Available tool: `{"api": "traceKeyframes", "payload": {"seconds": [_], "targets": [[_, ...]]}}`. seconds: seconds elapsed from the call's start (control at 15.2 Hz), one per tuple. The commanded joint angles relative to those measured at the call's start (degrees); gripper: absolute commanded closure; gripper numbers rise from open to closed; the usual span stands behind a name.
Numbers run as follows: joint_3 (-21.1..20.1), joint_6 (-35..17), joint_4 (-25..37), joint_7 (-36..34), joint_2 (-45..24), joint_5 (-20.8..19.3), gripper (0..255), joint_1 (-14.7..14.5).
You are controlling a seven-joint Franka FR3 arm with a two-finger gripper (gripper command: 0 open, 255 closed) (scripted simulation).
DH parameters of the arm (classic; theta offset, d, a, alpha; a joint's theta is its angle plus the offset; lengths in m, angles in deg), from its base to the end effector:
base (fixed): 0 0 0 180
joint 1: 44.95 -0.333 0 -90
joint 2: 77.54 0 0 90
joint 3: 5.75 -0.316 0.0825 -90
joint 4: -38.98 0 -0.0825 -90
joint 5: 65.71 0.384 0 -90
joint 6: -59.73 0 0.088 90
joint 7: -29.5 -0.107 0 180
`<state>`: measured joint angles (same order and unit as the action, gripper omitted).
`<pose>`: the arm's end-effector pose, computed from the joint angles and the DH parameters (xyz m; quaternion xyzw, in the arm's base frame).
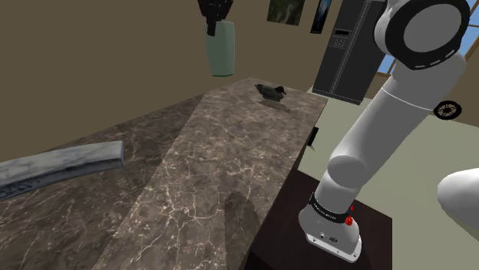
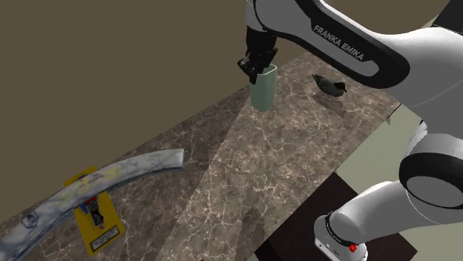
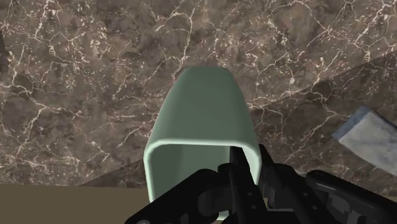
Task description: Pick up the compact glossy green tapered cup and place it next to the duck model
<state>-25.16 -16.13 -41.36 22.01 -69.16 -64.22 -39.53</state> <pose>0.4544 0.1358 0.7498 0.9977 0.0593 0.0315 0.0060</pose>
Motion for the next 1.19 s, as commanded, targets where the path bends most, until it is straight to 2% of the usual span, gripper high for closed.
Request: {"api": "traceKeyframes", "payload": {"seconds": [0.0, 0.59, 1.12], "targets": [[1.9, -0.2, -0.4, 3.2, 0.3, 0.0, 255, 1.2], [9.6, -0.2, 1.0, 16.3, -1.3, -0.6, 255, 6.5], [15.5, 0.9, 8.2, 27.1, -7.5, -1.0, 255, 11.3]]}}
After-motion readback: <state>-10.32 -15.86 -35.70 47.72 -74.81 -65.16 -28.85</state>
